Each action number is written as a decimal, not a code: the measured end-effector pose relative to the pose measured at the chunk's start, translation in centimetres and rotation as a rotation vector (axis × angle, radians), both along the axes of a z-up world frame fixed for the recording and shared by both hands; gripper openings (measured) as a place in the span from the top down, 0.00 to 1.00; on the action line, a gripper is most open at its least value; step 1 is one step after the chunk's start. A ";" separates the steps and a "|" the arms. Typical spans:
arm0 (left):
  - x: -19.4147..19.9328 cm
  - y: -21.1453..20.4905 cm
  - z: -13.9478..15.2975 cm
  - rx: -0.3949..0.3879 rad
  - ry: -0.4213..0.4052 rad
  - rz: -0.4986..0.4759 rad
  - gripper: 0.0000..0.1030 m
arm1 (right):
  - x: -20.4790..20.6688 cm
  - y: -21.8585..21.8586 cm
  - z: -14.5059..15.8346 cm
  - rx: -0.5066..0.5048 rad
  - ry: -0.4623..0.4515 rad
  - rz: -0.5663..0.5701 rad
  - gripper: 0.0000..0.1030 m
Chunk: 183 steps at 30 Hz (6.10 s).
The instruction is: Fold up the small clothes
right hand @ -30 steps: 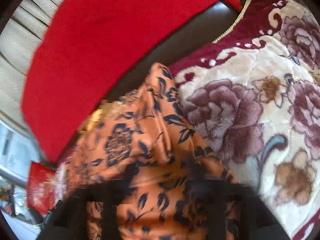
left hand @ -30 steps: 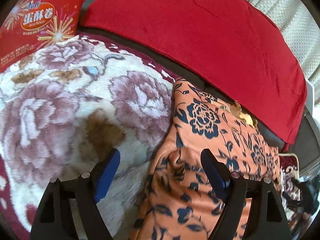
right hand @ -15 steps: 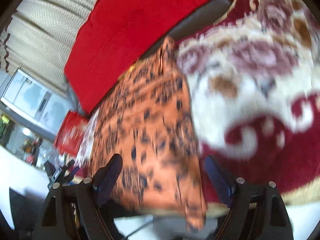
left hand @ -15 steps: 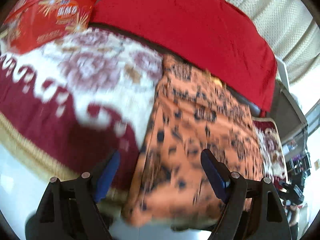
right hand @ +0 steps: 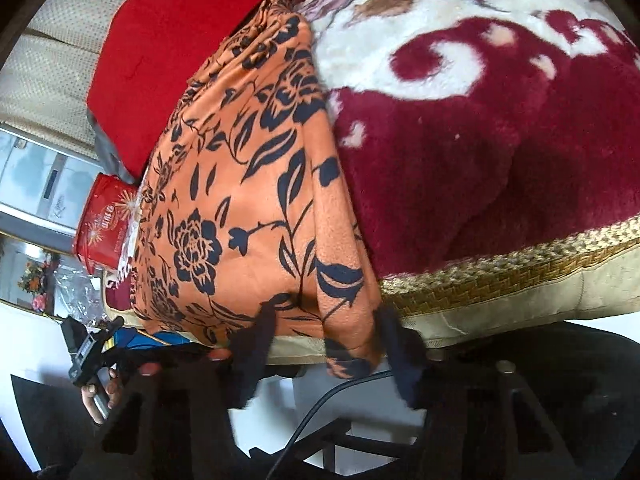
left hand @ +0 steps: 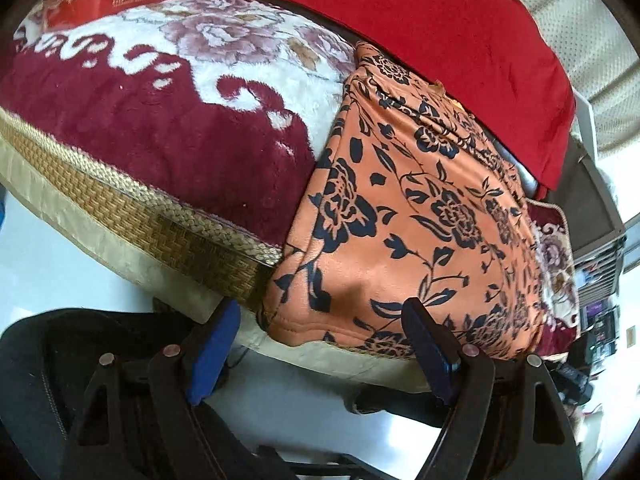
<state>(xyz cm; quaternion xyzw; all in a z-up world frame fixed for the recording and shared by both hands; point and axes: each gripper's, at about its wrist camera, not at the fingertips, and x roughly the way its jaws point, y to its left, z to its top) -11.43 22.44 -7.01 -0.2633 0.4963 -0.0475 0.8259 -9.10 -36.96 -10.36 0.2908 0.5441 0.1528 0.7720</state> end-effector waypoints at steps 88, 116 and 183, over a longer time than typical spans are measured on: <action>20.2 0.2 3.6 -0.013 -0.130 0.038 0.31 | 18.4 -1.6 6.7 0.260 -0.193 -0.141 0.14; 17.2 -2.5 11.1 0.099 -0.258 0.064 0.92 | 17.6 3.5 16.2 0.089 -0.347 -0.234 0.88; 31.8 -3.5 3.7 0.388 -0.160 -0.108 0.61 | 26.8 -1.6 7.4 -0.384 -0.236 -0.126 0.18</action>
